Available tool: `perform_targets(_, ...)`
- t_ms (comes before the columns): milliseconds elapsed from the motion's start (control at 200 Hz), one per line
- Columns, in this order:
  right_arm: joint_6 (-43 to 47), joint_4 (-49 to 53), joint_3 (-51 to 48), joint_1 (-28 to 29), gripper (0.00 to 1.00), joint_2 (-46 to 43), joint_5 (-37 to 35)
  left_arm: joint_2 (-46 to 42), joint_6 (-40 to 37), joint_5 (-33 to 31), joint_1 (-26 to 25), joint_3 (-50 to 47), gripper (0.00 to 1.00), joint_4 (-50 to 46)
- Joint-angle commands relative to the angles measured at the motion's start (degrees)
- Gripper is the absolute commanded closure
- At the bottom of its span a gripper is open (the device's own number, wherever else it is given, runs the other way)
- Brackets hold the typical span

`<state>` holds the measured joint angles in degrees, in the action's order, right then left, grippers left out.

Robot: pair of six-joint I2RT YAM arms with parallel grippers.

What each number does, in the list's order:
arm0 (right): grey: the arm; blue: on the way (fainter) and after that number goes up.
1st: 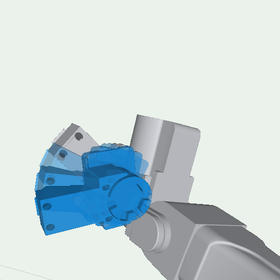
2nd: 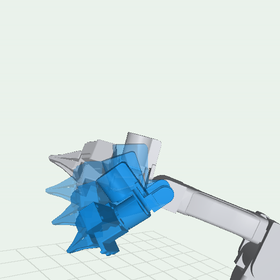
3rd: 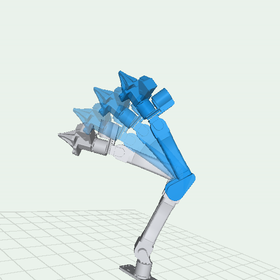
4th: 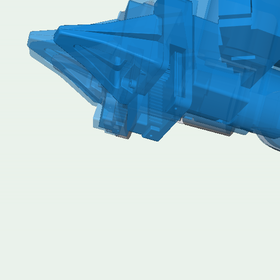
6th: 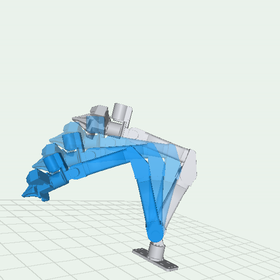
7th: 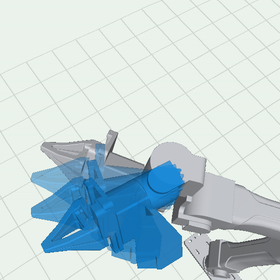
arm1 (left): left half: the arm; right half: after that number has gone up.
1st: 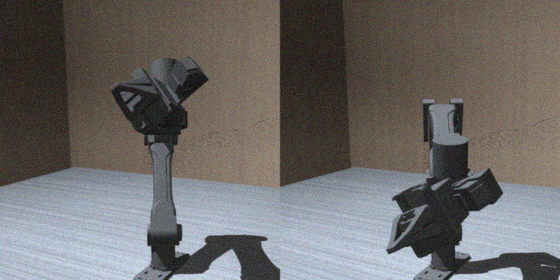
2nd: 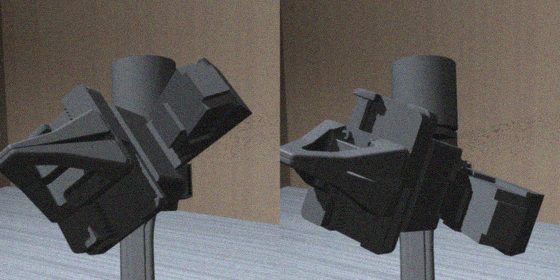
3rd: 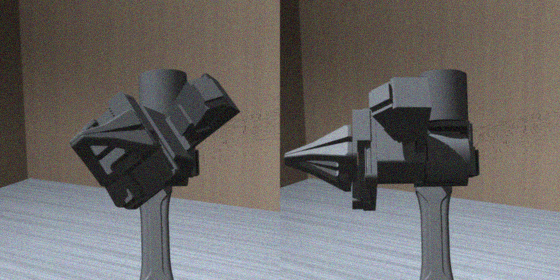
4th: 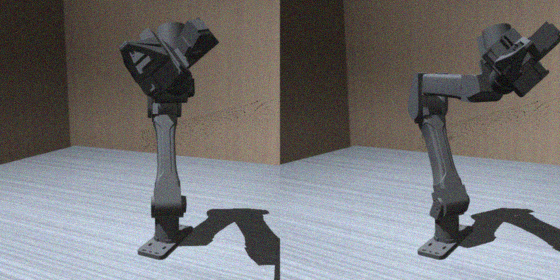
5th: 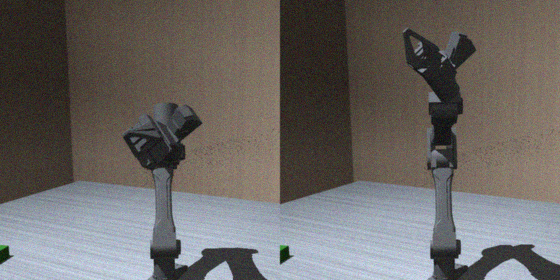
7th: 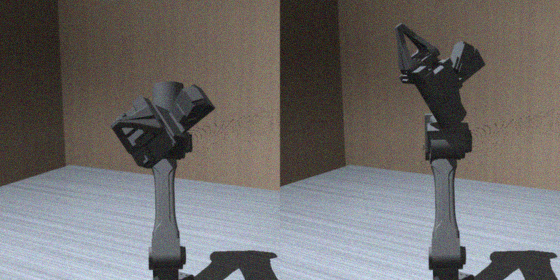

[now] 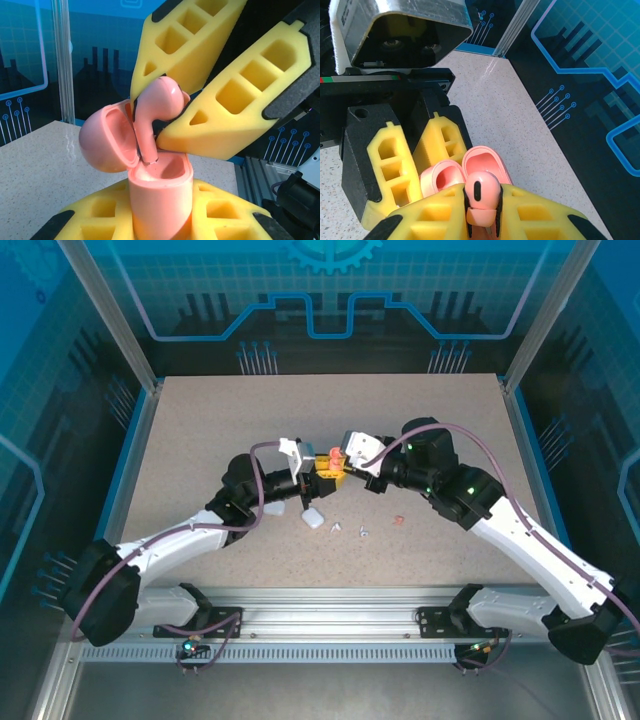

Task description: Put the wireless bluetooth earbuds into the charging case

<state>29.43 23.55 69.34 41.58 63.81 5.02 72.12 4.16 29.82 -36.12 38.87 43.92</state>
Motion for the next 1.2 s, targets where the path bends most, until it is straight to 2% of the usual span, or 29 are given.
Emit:
perform_targets(0, -0.67, 0.80, 1.94, 0.41, 0.81, 0.60, 0.95, 0.04, -0.65, 0.72, 0.09, 1.77, 0.88, 1.94)
perform_targets(1196, -3.06, 5.87, 1.70, 2.10, 0.81, 3.50, 2.04, -1.36, -2.50, -0.93, 0.08, 0.68, 0.89, 0.74)
